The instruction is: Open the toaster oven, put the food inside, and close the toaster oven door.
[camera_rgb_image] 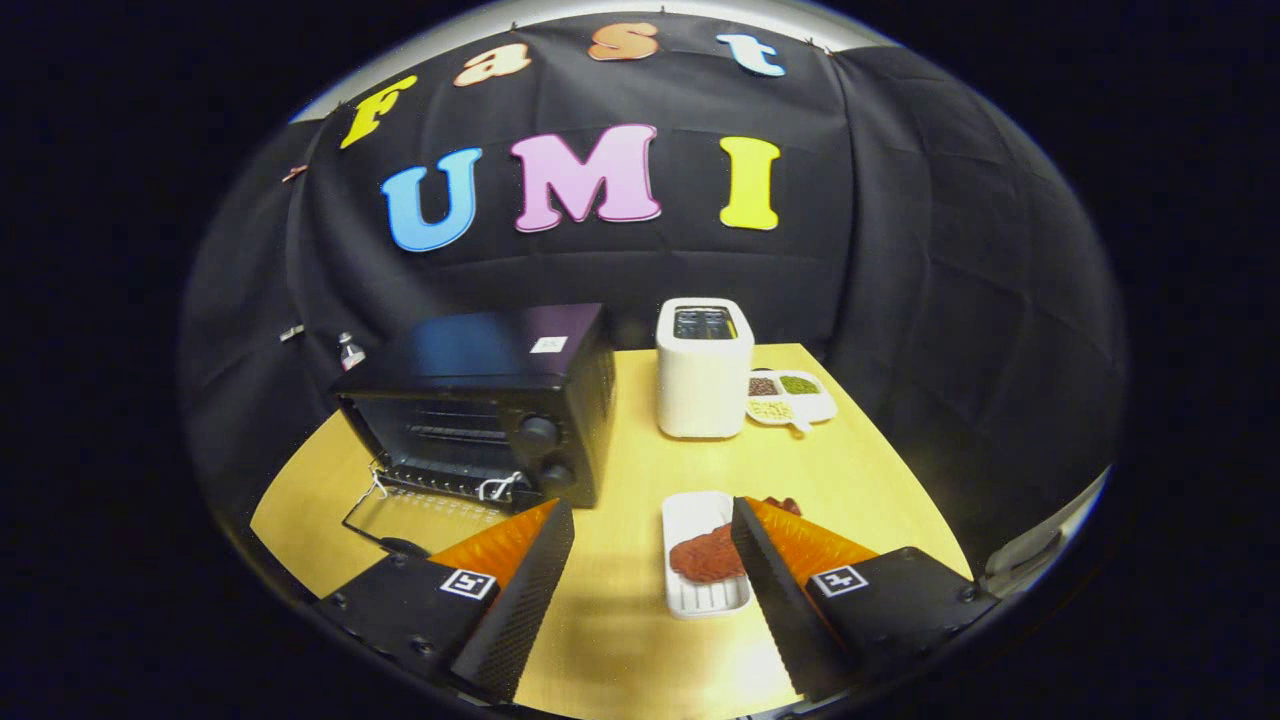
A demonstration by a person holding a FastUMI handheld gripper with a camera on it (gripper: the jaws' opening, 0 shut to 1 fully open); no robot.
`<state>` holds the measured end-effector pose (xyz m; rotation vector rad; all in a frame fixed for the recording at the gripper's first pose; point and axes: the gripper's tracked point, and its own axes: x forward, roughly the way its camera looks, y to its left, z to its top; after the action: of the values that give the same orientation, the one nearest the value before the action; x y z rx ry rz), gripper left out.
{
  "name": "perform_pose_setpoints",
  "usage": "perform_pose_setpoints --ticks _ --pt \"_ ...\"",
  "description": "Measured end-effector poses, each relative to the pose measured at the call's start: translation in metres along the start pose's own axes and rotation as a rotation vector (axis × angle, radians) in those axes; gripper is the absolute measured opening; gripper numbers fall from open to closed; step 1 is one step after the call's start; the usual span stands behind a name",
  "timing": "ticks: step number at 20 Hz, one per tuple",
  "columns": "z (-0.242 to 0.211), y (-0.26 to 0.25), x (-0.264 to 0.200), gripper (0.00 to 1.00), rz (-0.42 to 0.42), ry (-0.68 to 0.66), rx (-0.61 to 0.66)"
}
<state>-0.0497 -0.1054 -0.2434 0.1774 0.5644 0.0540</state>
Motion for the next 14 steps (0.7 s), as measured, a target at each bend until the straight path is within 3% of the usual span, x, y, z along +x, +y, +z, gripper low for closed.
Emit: perform_pose_setpoints --ticks 4,7,12,13,14 --pt "-0.010 -0.044 0.022 0.97 0.003 0.017 0.087" --pt "-0.025 -0.064 0.041 0.84 0.039 0.049 0.162" --pt "-0.053 -0.083 0.074 0.83 0.088 0.122 0.314" --pt "-0.055 -0.084 0.078 0.73 0.106 0.127 0.339" --pt "-0.060 -0.081 0.084 0.72 0.126 0.147 0.366"
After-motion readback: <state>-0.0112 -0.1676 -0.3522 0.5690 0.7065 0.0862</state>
